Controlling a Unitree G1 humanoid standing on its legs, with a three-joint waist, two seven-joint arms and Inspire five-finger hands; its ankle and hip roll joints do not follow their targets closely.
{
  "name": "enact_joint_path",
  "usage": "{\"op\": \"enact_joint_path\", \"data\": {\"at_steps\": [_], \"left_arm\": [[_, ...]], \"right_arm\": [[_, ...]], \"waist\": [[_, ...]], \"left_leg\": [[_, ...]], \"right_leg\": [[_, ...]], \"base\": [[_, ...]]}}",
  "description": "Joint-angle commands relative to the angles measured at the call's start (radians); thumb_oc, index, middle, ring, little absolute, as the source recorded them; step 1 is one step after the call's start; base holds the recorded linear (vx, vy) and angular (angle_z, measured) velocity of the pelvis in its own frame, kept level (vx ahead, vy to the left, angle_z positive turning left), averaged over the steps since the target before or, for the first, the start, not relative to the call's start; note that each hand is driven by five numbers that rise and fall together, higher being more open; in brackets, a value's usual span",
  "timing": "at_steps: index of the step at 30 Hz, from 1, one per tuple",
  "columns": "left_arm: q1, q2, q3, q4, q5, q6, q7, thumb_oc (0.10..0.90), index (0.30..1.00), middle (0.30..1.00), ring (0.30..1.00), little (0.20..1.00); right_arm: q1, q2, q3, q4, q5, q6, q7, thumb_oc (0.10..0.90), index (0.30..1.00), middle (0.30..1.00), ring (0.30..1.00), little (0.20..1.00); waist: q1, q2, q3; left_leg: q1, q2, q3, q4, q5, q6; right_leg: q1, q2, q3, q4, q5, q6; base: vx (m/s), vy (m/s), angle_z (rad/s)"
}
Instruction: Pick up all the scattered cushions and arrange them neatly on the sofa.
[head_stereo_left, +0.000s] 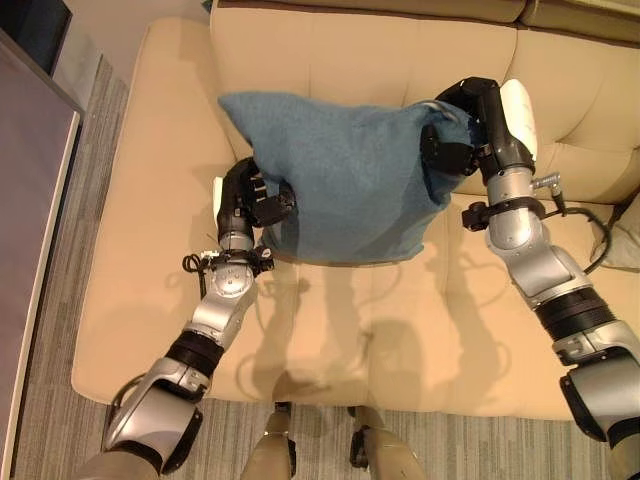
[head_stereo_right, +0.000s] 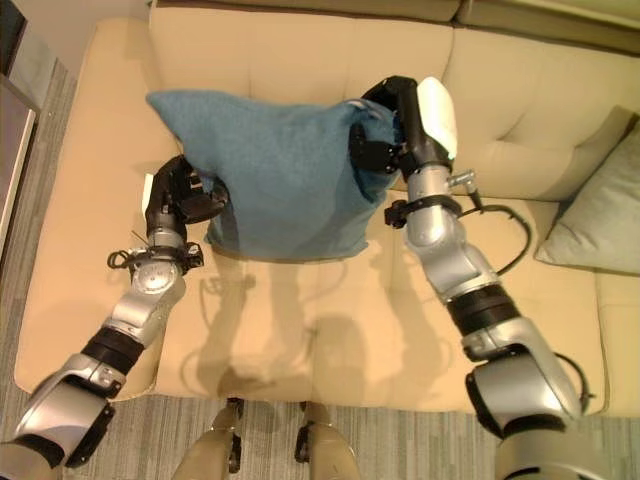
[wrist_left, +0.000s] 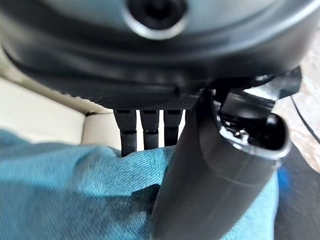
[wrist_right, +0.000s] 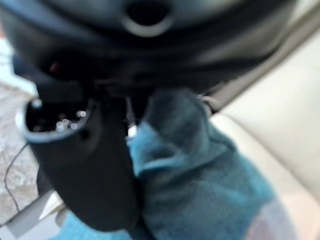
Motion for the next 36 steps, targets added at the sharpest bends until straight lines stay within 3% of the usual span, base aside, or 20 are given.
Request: {"op": "enact_joint_path", "data": {"at_steps": [1,9,14,19,27,29,36], "left_arm": [[-0.135,0.052,-0.009,-0.022,0.069,-0.091,-0.040,0.800,0.900,0.900,0.900,0.900],[-0.117,0.169,0.054,-0.008,0.079,-0.082,-0.049,0.800,0.900,0.900,0.900,0.900],[-0.014,0.217,0.145,-0.060,0.084,-0.085,-0.050,0.800,0.900,0.900,0.900,0.900],[0.131,0.209,0.233,-0.144,0.093,-0.084,-0.062,0.800,0.900,0.900,0.900,0.900],[0.568,0.096,0.394,-0.313,0.140,-0.054,-0.171,0.800,0.900,0.900,0.900,0.900],[0.689,0.064,0.428,-0.305,0.176,-0.033,-0.215,0.800,0.900,0.900,0.900,0.900],[0.859,-0.005,0.446,-0.179,0.217,0.018,-0.286,0.800,0.900,0.900,0.900,0.900]], "right_arm": [[-0.080,-0.053,-0.054,-0.012,0.011,-0.071,-0.045,0.800,0.900,0.900,0.900,0.900],[-0.021,-0.122,-0.139,-0.009,0.068,-0.085,-0.035,0.800,0.900,0.900,0.900,0.900],[0.111,-0.145,-0.242,-0.076,0.075,-0.097,-0.021,0.800,0.900,0.900,0.900,0.900],[0.260,-0.114,-0.343,-0.162,0.081,-0.105,0.010,0.800,0.900,0.900,0.900,0.900],[0.703,0.034,-0.508,-0.302,-0.001,-0.097,0.148,0.800,0.900,0.900,0.900,0.900],[0.831,0.107,-0.525,-0.270,-0.035,-0.087,0.192,0.800,0.900,0.900,0.900,0.900],[0.979,0.235,-0.528,-0.153,-0.038,-0.081,0.238,0.800,0.900,0.900,0.900,0.900]], "waist": [[-0.001,-0.030,-0.064],[-0.002,-0.031,-0.083],[-0.003,-0.029,-0.106],[0.002,-0.026,-0.119],[0.022,-0.019,-0.133],[0.026,-0.015,-0.140],[0.031,-0.008,-0.156]], "left_leg": [[0.014,-0.034,0.037,0.001,-0.057,-0.021],[0.027,-0.032,0.039,0.001,-0.065,-0.020],[0.036,-0.032,0.041,0.001,-0.066,-0.018],[0.055,-0.032,0.044,0.001,-0.072,-0.016],[0.176,-0.027,0.049,0.001,-0.097,-0.009],[0.221,-0.024,0.050,0.001,-0.106,-0.006],[0.299,-0.017,0.053,0.001,-0.122,0.000]], "right_leg": [[0.032,-0.025,0.023,0.005,-0.087,0.118],[0.048,-0.022,0.020,0.005,-0.095,0.120],[0.057,-0.026,0.017,0.005,-0.097,0.119],[0.077,-0.027,0.018,0.005,-0.105,0.117],[0.209,-0.033,-0.001,0.005,-0.141,0.111],[0.255,-0.033,-0.010,0.005,-0.153,0.110],[0.338,-0.032,-0.022,0.005,-0.172,0.107]], "base": [[0.00,0.000,0.00],[0.00,0.000,0.00],[0.00,-0.001,0.01],[0.02,-0.002,0.00],[0.06,-0.004,0.03],[0.08,-0.012,0.07],[0.04,-0.008,-0.03]]}}
